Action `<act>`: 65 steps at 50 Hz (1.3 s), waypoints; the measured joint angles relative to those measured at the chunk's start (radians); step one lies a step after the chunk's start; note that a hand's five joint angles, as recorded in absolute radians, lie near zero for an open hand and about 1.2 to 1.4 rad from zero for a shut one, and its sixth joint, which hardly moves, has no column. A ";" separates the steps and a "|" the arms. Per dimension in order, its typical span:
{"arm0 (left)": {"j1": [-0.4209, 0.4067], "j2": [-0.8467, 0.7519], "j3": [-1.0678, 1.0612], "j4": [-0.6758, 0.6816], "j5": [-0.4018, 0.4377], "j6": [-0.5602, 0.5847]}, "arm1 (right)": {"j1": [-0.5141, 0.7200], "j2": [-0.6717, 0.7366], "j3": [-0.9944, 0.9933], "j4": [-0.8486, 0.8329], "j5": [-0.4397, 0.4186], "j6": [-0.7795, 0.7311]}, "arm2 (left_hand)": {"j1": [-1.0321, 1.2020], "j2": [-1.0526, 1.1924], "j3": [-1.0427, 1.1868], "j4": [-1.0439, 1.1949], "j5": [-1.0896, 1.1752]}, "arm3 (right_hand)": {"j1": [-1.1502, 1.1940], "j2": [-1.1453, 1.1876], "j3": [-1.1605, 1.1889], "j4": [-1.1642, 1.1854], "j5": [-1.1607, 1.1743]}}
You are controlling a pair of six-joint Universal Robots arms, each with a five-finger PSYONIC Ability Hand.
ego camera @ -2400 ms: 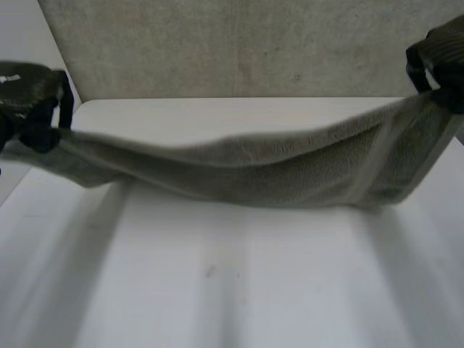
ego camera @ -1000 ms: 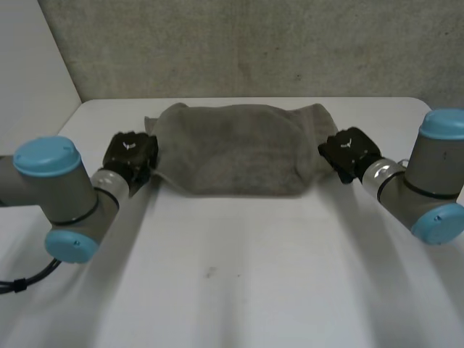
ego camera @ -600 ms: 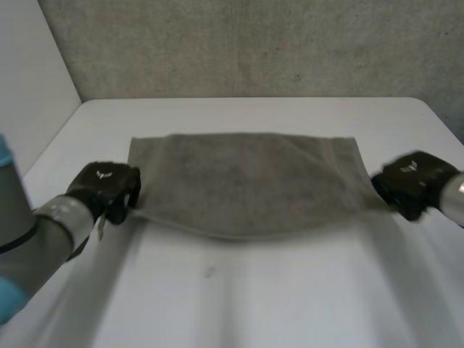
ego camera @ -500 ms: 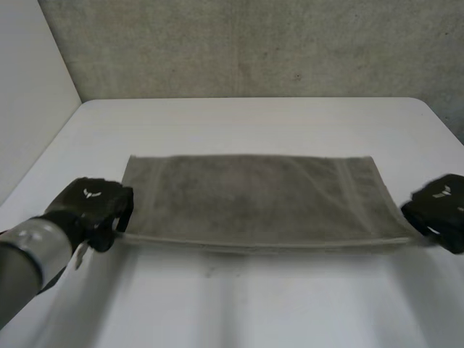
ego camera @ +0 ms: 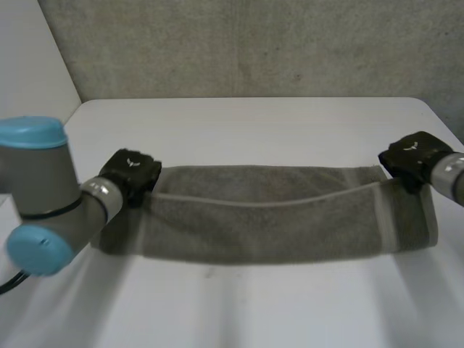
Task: Fold the towel.
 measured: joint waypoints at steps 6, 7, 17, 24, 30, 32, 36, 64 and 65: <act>-0.004 -0.199 0.260 0.008 -0.005 -0.002 | 0.057 0.171 -0.176 -0.086 0.072 0.041 | 0.000 0.000 0.000 0.000 0.000 | 0.000 0.000 0.000 0.000 0.000; -0.003 -0.231 0.303 0.008 -0.006 -0.003 | 0.064 0.194 -0.204 -0.101 0.082 0.046 | 0.000 0.000 0.000 0.000 0.000 | 0.000 0.000 0.000 0.000 0.000; -0.004 -0.417 0.560 0.004 -0.016 -0.006 | 0.106 0.370 -0.449 -0.176 0.190 0.055 | 0.000 0.000 0.000 0.000 0.000 | 0.000 0.000 0.000 0.000 0.000; -0.004 -0.467 0.621 0.004 -0.033 -0.011 | 0.119 0.443 -0.554 -0.174 0.210 0.053 | -0.025 -0.029 -0.030 -0.015 -0.013 | -0.367 -0.372 -0.365 -0.366 -0.381; -0.008 -0.467 0.625 0.005 -0.046 -0.015 | 0.127 0.449 -0.584 -0.172 0.196 0.077 | -0.944 -0.954 -0.954 -0.952 -0.928 | -1.096 -1.081 -1.090 -1.081 -1.128; -0.012 -0.455 0.621 0.006 -0.046 -0.016 | 0.130 0.431 -0.584 -0.172 0.194 0.097 | -0.973 -0.994 -0.991 -0.992 -0.972 | -1.110 -1.083 -1.094 -1.082 -1.128; -0.022 -0.402 0.602 0.005 -0.047 -0.021 | 0.134 0.353 -0.563 -0.169 0.192 0.167 | -1.021 -1.040 -1.039 -1.040 -1.003 | -1.110 -1.083 -1.094 -1.082 -1.128; -0.043 0.223 -0.180 0.192 -0.039 -0.372 | -0.040 -0.128 0.270 -0.196 -0.056 0.260 | -1.033 -1.053 -1.050 -1.050 -1.008 | -0.827 -0.816 -0.817 -0.824 -0.830; -0.044 0.226 -0.197 0.212 -0.040 -0.377 | -0.050 -0.119 0.284 -0.210 -0.068 0.258 | -1.033 -1.053 -1.050 -1.050 -1.008 | -0.796 -0.781 -0.785 -0.793 -0.801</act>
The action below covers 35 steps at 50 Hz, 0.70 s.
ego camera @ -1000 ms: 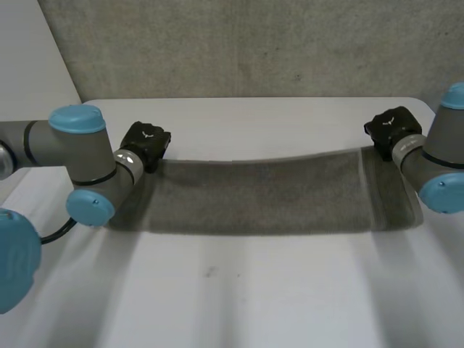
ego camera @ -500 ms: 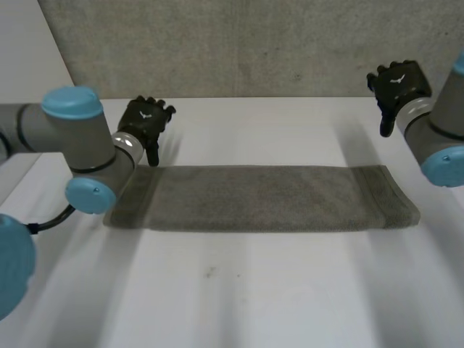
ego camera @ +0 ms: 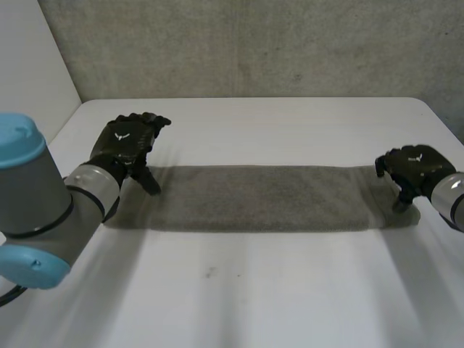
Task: Fold the towel.
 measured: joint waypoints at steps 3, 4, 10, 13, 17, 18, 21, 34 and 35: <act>-0.002 0.004 -0.030 0.038 -0.001 -0.006 | -0.016 0.023 0.024 -0.041 -0.019 -0.003 | 0.000 0.000 0.000 0.000 0.000 | 0.060 0.059 0.056 0.057 0.054; -0.003 0.004 -0.040 0.052 -0.002 -0.007 | -0.021 0.035 0.033 -0.061 -0.025 -0.005 | 0.000 0.000 0.000 0.000 0.000 | 0.074 0.073 0.073 0.074 0.070; -0.002 -0.001 -0.078 0.094 -0.003 -0.005 | -0.038 0.106 0.054 -0.157 -0.033 -0.020 | 0.000 0.000 0.000 0.000 0.000 | 0.153 0.140 0.152 0.152 0.150; -0.001 -0.003 -0.085 0.095 -0.003 -0.004 | -0.044 0.127 0.051 -0.169 -0.031 -0.034 | 0.000 0.000 0.000 0.000 0.000 | 0.189 0.184 0.190 0.190 0.183; -0.001 -0.005 -0.093 0.095 -0.002 -0.004 | -0.055 0.152 0.046 -0.173 -0.028 -0.063 | 0.000 0.000 0.000 0.000 0.000 | 0.231 0.233 0.230 0.231 0.220; -0.001 -0.005 -0.094 0.094 -0.002 -0.004 | -0.058 0.157 0.044 -0.173 -0.028 -0.071 | 0.000 0.000 0.000 0.000 0.000 | 0.246 0.249 0.245 0.245 0.233; 0.000 -0.005 -0.095 0.094 -0.002 -0.004 | -0.066 0.166 0.040 -0.172 -0.026 -0.087 | 0.000 0.000 0.000 0.000 0.000 | 0.279 0.281 0.277 0.278 0.264; -0.001 -0.003 -0.107 0.093 -0.002 -0.004 | -0.106 0.192 0.011 -0.164 -0.014 -0.107 | 0.000 0.000 0.000 0.000 0.000 | 0.773 0.762 0.784 0.789 0.772; -0.001 -0.002 -0.108 0.093 -0.002 -0.004 | -0.112 0.191 0.008 -0.163 -0.012 -0.109 | 0.000 0.000 0.000 0.000 0.000 | 0.773 0.762 0.784 0.789 0.772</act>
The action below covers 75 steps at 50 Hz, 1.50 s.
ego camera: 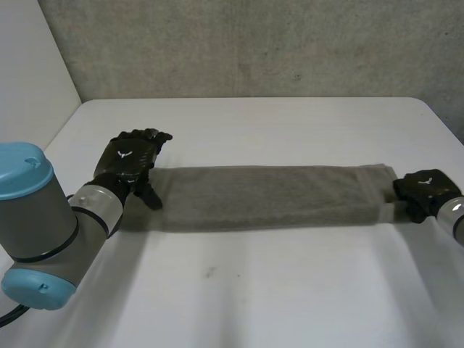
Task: Fold the towel.
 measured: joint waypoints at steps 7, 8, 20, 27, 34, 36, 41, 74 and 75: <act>-0.001 0.004 -0.005 0.000 0.000 0.000 | -0.137 -0.010 -0.049 0.016 0.038 -0.097 | 0.000 0.000 0.000 0.000 0.000 | 0.000 0.000 0.000 0.000 0.000; -0.001 0.004 -0.006 0.000 0.000 0.000 | -0.174 -0.013 -0.064 0.022 0.047 -0.134 | 0.000 0.000 0.000 0.000 0.000 | 0.001 0.000 0.000 0.000 0.000; 0.002 0.005 -0.006 0.000 0.001 0.000 | -0.207 -0.092 -0.206 0.122 0.073 -0.230 | 0.000 0.000 0.000 0.000 0.000 | 0.005 0.000 0.000 0.000 0.003; 0.001 0.005 -0.006 0.000 0.001 0.000 | 0.082 -0.149 -0.254 0.130 0.075 -0.128 | 0.000 0.000 0.000 0.000 0.000 | 0.005 0.000 0.000 0.000 0.003; 0.000 0.005 -0.008 0.000 0.000 0.000 | 0.418 -0.132 -0.283 0.106 0.088 -0.099 | 0.000 0.000 0.000 0.000 0.000 | 0.005 0.000 0.000 0.000 0.003; 0.000 0.005 -0.008 0.000 0.000 0.000 | 0.504 -0.110 -0.292 0.094 0.090 -0.096 | 0.000 0.000 0.000 0.000 0.000 | 0.005 0.000 0.000 0.000 0.003; 0.000 0.005 -0.008 -0.001 0.000 0.000 | 0.699 -0.027 -0.309 0.061 0.089 -0.081 | 0.000 0.000 0.000 0.000 0.000 | 0.006 0.000 0.000 0.000 0.003; -0.006 0.005 -0.020 0.000 0.001 0.002 | 0.585 -0.227 -0.051 0.064 0.112 0.242 | 0.000 0.000 0.000 0.000 0.000 | -1.088 -1.064 -1.093 -1.080 -1.101; -0.007 0.005 -0.020 0.000 0.001 0.002 | 0.547 -0.239 -0.016 0.061 0.109 0.252 | 0.000 0.000 0.000 0.000 0.000 | -1.088 -1.064 -1.093 -1.080 -1.101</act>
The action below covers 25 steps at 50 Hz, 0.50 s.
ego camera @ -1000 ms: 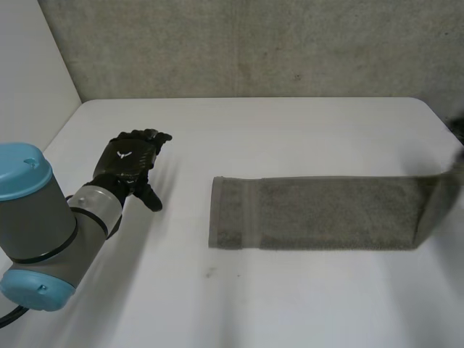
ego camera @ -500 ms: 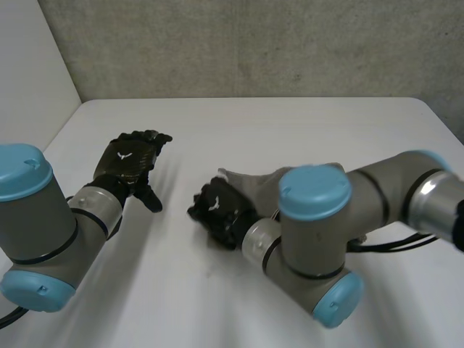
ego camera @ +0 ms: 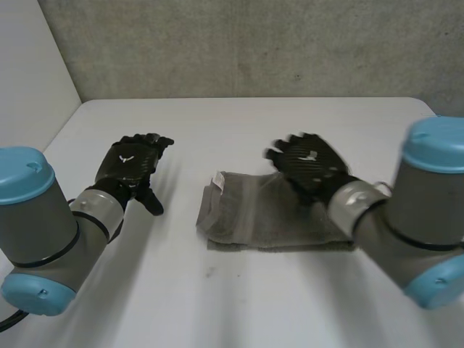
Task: Fold the towel.
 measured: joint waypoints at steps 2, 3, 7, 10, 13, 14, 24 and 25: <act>-0.003 0.000 0.000 0.000 0.000 0.000 | -0.052 -0.012 0.049 -0.005 -0.005 0.008 | 0.000 0.000 0.000 0.000 0.000 | 0.000 0.000 0.000 -0.001 0.000; -0.005 0.000 0.000 0.000 0.000 0.000 | -0.100 -0.018 0.090 -0.011 -0.010 0.010 | 0.000 0.000 0.000 0.000 0.000 | 0.008 0.002 0.003 0.000 0.004; -0.009 0.000 -0.001 0.000 -0.001 0.000 | -0.208 -0.023 0.182 -0.037 -0.030 0.000 | 0.000 0.000 0.000 0.000 0.000 | 0.107 0.087 0.089 0.074 0.111; -0.011 0.000 -0.001 0.000 -0.001 0.000 | -0.274 -0.016 0.237 -0.063 -0.056 -0.018 | 0.000 0.000 0.000 0.000 0.000 | 0.242 0.222 0.228 0.211 0.254; -0.013 -0.001 -0.001 0.000 -0.001 0.000 | -0.329 0.007 0.284 -0.091 -0.101 -0.043 | 0.000 0.000 0.000 0.000 0.000 | 0.622 0.619 0.618 0.600 0.632; -0.014 -0.001 -0.001 0.001 -0.001 0.000 | -0.346 0.019 0.297 -0.101 -0.121 -0.053 | 0.000 0.000 0.000 0.000 0.000 | 0.780 0.779 0.775 0.757 0.771; -0.018 -0.001 -0.002 0.002 -0.002 0.000 | -0.354 0.061 0.260 -0.144 -0.177 -0.057 | 0.000 0.000 0.000 0.000 0.000 | 1.059 1.052 1.093 1.081 1.094; -0.019 -0.001 -0.002 0.002 -0.002 0.000 | -0.341 0.056 0.244 -0.145 -0.173 -0.049 | 0.000 0.000 0.000 0.000 0.000 | 1.063 1.052 1.093 1.081 1.094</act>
